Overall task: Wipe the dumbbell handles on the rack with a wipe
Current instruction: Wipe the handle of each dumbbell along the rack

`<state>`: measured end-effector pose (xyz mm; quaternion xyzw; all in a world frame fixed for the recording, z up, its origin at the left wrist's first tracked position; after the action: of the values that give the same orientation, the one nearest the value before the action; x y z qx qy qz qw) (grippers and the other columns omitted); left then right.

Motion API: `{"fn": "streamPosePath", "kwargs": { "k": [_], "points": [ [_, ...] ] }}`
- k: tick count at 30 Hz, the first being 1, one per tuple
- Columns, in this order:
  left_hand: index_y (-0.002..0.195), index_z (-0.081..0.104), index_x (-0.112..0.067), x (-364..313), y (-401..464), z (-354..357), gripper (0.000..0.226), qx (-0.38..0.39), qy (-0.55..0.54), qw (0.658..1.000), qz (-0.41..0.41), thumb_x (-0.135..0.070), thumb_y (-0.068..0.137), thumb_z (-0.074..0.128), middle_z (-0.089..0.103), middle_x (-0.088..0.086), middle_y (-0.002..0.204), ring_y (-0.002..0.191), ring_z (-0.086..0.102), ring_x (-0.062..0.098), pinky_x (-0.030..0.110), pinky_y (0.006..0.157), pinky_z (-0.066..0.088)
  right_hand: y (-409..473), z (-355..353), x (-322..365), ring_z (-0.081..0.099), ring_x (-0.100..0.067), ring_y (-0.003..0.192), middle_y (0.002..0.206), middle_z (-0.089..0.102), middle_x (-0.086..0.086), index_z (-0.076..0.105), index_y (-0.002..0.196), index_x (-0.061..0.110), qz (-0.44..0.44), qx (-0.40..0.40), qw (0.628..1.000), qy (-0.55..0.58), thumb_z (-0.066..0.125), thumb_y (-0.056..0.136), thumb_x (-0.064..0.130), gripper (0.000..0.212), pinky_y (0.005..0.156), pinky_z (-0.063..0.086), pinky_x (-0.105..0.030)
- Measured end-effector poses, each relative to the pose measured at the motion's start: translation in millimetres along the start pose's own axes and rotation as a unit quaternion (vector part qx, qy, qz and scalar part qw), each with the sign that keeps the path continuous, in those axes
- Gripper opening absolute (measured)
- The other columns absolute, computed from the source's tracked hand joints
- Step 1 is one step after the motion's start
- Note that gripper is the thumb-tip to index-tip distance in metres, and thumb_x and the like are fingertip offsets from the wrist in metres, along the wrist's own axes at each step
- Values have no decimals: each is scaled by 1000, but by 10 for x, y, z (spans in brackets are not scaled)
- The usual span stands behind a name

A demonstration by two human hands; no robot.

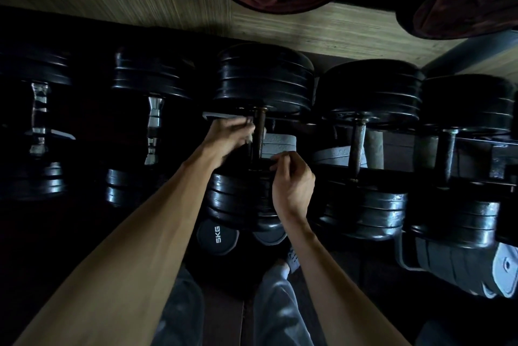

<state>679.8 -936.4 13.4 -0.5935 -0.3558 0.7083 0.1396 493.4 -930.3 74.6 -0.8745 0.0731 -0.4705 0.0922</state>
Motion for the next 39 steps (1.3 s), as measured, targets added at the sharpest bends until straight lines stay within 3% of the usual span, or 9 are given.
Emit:
{"fn": "streamPosePath", "kwargs": {
  "k": [4, 10, 15, 18, 23, 28, 31, 34, 39],
  "points": [
    [105, 65, 8, 211, -66, 18, 20, 76, 47, 995, -36, -9, 97, 58, 63, 18, 94, 85, 61, 21, 25, 79, 51, 12, 10, -28, 59, -16, 56, 63, 65, 0, 66, 74, 12, 4, -1, 1000, -10, 43, 95, 26, 34, 54, 48, -43],
    [120, 65, -9, -104, 125, 16, 23, -74, -4, 997, -3, -9, 99, 57, 63, 1, 80, 73, 59, 6, 18, 70, 51, 4, -2, 7, 62, -8, 59, 65, 67, 6, 69, 76, 19, -2, 1, 1000, -10, 43, 94, 26, 33, 54, 49, -36],
    [76, 62, -7, 116, -106, 48, 22, 36, 125, 991, -10, 2, 95, 55, 54, -1, 63, 52, 51, 1, 18, 58, 43, 8, -4, -4, 60, -13, 57, 63, 65, 3, 65, 72, 14, -1, -1, 1000, -10, 43, 93, 25, 33, 53, 49, -40],
    [59, 63, -14, 88, -96, -5, 29, 7, 211, 977, -5, -9, 87, 64, 57, 3, 61, 62, 54, 15, 27, 66, 43, 9, -7, -1, 60, -13, 58, 63, 65, 2, 65, 72, 15, 9, -2, 1000, -16, 41, 90, 27, 33, 53, 48, -39],
    [73, 70, -12, -322, 20, -31, 18, -136, 40, 988, 56, -9, 91, 68, 65, 2, 59, 59, 60, 19, 34, 67, 53, 6, -22, 28, 61, -11, 59, 62, 66, 2, 66, 71, 16, 13, -6, 1000, -8, 47, 94, 18, 30, 54, 45, -34],
    [78, 70, -8, -175, -308, 16, 12, -128, 159, 977, 53, 2, 81, 74, 67, 4, 69, 49, 60, -4, 6, 49, 44, -3, -17, 27, 60, -12, 58, 63, 66, 3, 65, 71, 15, 7, -3, 1000, -10, 43, 91, 25, 32, 52, 46, -35],
    [70, 63, -10, -95, -340, 5, 25, -123, 226, 966, 27, 9, 86, 63, 67, 7, 73, 44, 59, -4, 7, 44, 43, 2, -13, 17, 60, -12, 58, 64, 66, 2, 64, 71, 14, 7, -3, 1000, -12, 41, 90, 27, 33, 53, 46, -37],
    [68, 64, -13, -181, -287, 9, 25, -133, 205, 969, 38, 5, 85, 68, 69, -2, 65, 54, 65, 0, 14, 57, 52, 2, -2, 19, 61, -11, 60, 65, 67, 3, 66, 72, 15, 13, 1, 1000, -11, 42, 91, 26, 32, 55, 47, -38],
    [90, 71, -7, -457, -194, 15, 18, -191, 141, 968, 83, -9, 77, 83, 64, -8, 66, 42, 56, -10, 6, 46, 44, 13, -15, 10, 61, -13, 59, 63, 67, 1, 66, 71, 15, 14, -1, 1000, -4, 49, 96, 14, 30, 55, 45, -36]
  ]
}}
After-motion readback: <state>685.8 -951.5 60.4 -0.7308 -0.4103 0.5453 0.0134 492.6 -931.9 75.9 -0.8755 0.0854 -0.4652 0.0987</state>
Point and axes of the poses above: each hand's wrist, its own y-axis towards the middle knuckle, its own z-axis out of the palm, x = y × z, the point moved 8 cm from there along y, towards the middle knuckle
